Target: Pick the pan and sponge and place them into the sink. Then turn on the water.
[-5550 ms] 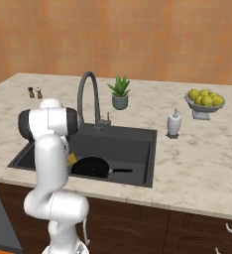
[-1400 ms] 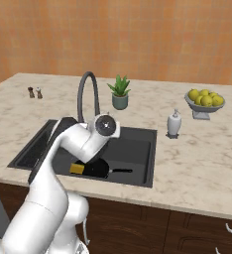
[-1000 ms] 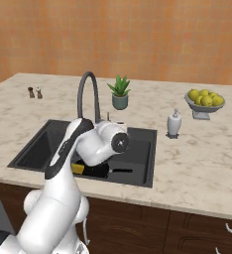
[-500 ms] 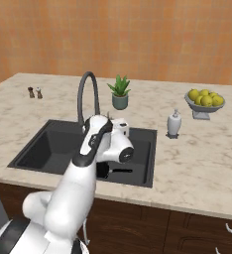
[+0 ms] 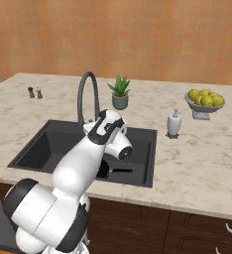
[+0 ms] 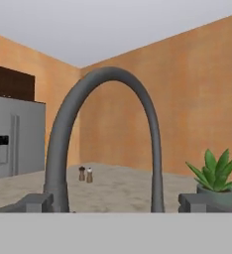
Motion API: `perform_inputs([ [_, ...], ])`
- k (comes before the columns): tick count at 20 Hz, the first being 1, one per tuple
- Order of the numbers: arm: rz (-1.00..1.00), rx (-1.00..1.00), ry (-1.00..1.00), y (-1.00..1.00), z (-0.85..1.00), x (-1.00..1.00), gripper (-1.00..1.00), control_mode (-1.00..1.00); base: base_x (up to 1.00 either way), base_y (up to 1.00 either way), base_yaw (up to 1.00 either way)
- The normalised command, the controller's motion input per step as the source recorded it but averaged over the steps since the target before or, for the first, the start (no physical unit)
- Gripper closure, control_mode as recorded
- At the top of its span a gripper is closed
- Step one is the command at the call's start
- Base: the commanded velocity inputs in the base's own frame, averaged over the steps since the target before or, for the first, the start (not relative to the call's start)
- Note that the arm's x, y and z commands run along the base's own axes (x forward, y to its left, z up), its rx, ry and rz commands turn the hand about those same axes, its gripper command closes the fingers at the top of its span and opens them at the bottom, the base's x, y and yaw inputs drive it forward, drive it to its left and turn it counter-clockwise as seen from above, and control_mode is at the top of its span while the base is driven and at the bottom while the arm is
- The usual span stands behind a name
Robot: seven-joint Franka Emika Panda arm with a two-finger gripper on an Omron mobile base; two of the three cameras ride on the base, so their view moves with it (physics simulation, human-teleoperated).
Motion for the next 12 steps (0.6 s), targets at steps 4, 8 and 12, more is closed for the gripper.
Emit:
perform_inputs([
  [4,0.10,0.05,0.00,0.00,-0.11,0.47,-1.00,-1.00,0.00,0.00,0.00],
  [8,0.03,0.00,0.00,0.05,-0.24,0.36,-1.00,-1.00,0.00,0.00,0.00],
  [12,0.00,0.00,0.00,0.10,-0.17,0.27,-1.00,-1.00,0.00,0.00,0.00],
])
